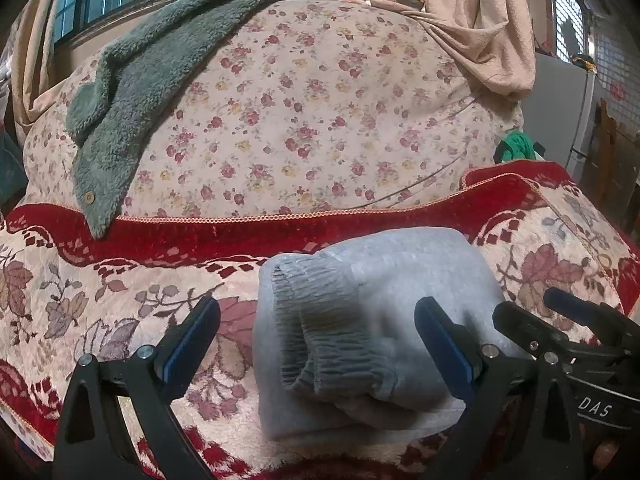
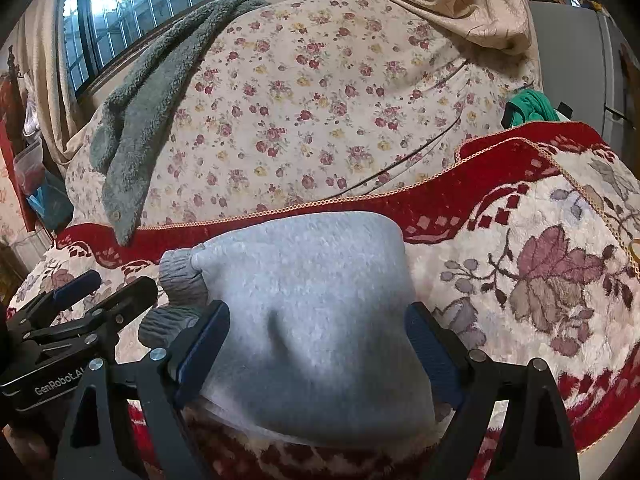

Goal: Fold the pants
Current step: 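Set the folded bundle down and release with both grippers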

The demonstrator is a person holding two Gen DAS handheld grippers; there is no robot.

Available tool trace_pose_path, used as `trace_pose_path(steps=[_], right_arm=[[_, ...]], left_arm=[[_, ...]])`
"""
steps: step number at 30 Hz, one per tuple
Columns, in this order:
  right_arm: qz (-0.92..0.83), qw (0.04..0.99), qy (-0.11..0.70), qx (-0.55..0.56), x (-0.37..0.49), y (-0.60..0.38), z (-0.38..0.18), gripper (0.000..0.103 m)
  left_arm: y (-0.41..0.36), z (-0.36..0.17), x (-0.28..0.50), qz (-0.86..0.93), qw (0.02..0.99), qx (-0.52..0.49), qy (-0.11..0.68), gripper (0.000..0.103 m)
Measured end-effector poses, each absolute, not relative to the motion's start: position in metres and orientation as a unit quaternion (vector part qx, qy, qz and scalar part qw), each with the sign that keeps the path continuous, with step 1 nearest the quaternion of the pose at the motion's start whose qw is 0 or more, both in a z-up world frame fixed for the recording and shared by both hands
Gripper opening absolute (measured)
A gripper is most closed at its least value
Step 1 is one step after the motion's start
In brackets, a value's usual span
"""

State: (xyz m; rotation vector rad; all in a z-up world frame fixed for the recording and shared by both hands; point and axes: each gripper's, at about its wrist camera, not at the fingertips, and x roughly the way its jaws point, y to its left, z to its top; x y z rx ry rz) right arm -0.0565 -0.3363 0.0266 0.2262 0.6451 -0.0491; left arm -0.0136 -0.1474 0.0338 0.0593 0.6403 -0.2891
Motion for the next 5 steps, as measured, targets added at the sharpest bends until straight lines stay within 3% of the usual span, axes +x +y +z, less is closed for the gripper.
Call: trace_pose_path(steps=[5], right_arm=[[-0.031, 0.941, 0.315, 0.116, -0.0585, -0.3429, 0.0273, 0.093]], left_arm=[[-0.1532, 0.0371, -0.0188, -0.143, 0.944, 0.048, 0.294, 0.098]])
